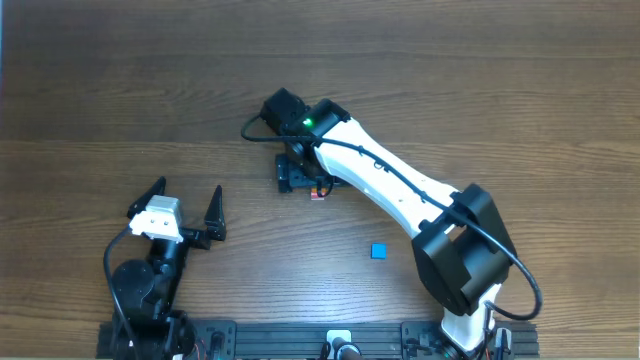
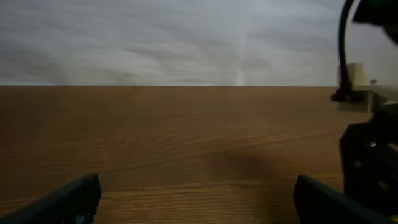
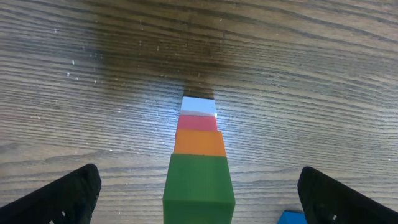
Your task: Stack Cubes
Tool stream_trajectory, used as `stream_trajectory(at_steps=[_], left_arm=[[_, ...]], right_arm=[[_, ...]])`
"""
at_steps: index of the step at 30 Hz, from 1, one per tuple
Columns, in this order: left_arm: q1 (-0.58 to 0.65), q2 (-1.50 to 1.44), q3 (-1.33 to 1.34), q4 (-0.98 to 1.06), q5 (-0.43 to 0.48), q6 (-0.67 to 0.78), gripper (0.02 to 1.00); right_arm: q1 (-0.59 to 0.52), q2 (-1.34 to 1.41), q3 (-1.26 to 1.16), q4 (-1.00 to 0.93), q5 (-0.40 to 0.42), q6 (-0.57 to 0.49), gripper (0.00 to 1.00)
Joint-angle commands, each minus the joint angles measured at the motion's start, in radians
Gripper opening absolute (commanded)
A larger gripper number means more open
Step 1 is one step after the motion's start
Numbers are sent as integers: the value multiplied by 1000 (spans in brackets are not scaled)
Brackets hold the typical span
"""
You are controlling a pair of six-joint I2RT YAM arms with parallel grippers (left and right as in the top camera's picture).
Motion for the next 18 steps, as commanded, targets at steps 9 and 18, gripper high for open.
stream_trajectory(at_steps=[9, 18], left_arm=[[5, -7, -6, 0, 13, 12, 1000], [5, -7, -6, 0, 13, 12, 1000]], right_arm=[[4, -407, -229, -103, 39, -76, 993], [-3, -511, -750, 167, -5, 98, 991]])
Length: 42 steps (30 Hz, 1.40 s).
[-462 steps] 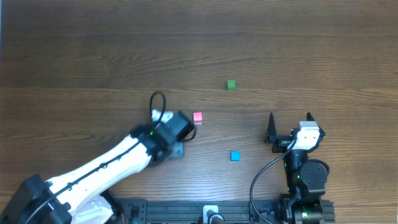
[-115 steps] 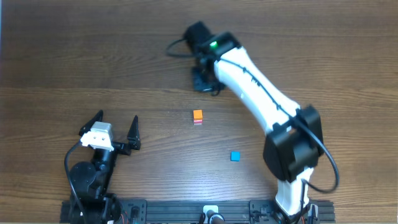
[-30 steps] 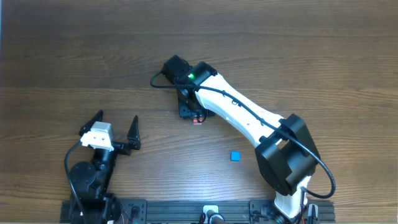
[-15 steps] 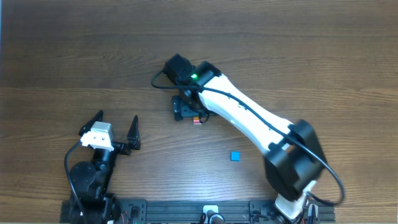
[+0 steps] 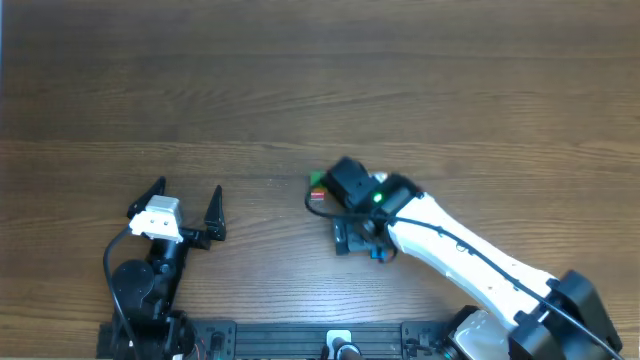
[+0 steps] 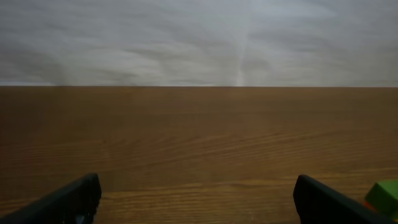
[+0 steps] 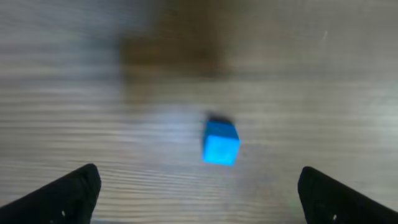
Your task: Stack Cubes
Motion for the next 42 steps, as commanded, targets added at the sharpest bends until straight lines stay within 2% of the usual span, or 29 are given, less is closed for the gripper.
stream_trajectory(at_steps=[1, 9, 14, 17, 22, 31, 42], left_arm=[[5, -6, -6, 0, 13, 12, 998], [5, -6, -6, 0, 13, 12, 1000], [5, -6, -6, 0, 13, 12, 1000], [5, -6, -6, 0, 13, 12, 1000], [5, -6, -6, 0, 13, 12, 1000], [5, -6, -6, 0, 13, 12, 1000], [5, -6, -6, 0, 13, 12, 1000]], right_arm=[[-2, -17, -177, 121, -28, 103, 993], [-2, -11, -266, 222, -30, 184, 989], [-2, -3, -283, 255, -29, 189, 963], [-2, -3, -283, 274, -29, 190, 906], [-2, -3, -288, 286, -26, 196, 720], [-2, -3, -314, 291, -17, 210, 625], [-2, -3, -314, 303, -15, 210, 371]])
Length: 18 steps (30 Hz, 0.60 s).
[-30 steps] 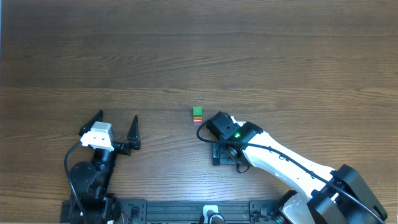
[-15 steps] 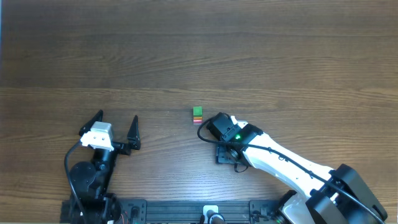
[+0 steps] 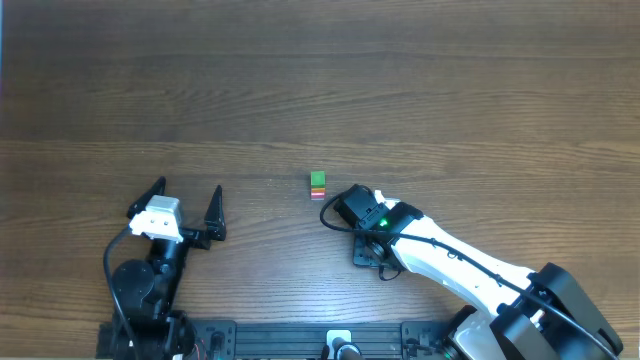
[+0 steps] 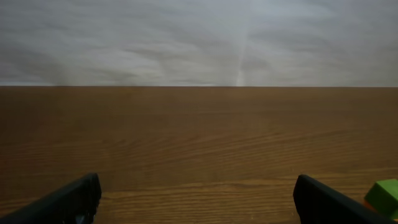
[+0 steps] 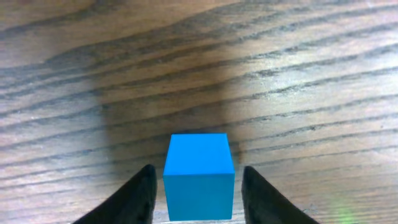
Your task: Stack Cubes
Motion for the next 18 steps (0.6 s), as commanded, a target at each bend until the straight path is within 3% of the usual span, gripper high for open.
stream_trajectory(at_steps=[1, 5, 18], left_arm=[[5, -6, -6, 0, 13, 12, 1000], [5, -6, -6, 0, 13, 12, 998], [5, -6, -6, 0, 13, 12, 1000]], right_arm=[[-2, 0, -6, 10, 12, 4, 351], [-2, 2, -6, 17, 13, 4, 240], [-4, 17, 27, 7, 12, 4, 119]])
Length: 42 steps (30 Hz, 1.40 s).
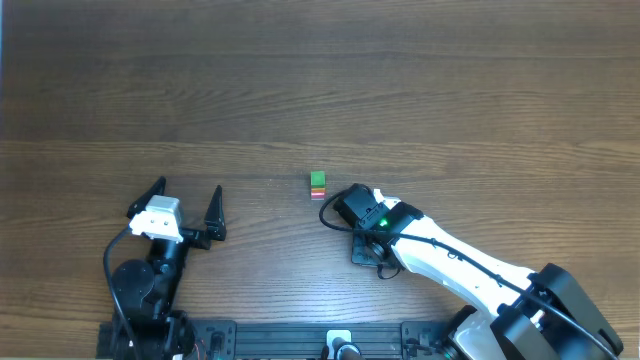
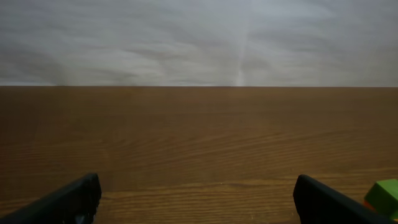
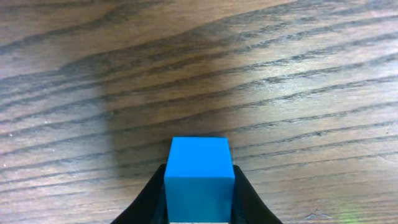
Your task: Stack Cubes
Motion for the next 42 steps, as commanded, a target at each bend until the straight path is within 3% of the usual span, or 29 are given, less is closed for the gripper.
stream_trajectory(at_steps=[1, 11, 19, 30, 42], left_arm=[[5, -6, -6, 0, 13, 12, 998], [5, -6, -6, 0, 13, 12, 1000], [5, -6, -6, 0, 13, 12, 1000], [5, -6, -6, 0, 13, 12, 1000], [5, -6, -6, 0, 13, 12, 1000]], right_arm=[[-7, 17, 45, -26, 14, -3, 115], [-96, 55, 534, -288, 56, -172, 12], [-75, 303, 968, -494, 79, -178, 12], [19, 441, 1012, -486, 61, -151, 12], [21, 455, 1012, -481, 65, -147, 12]])
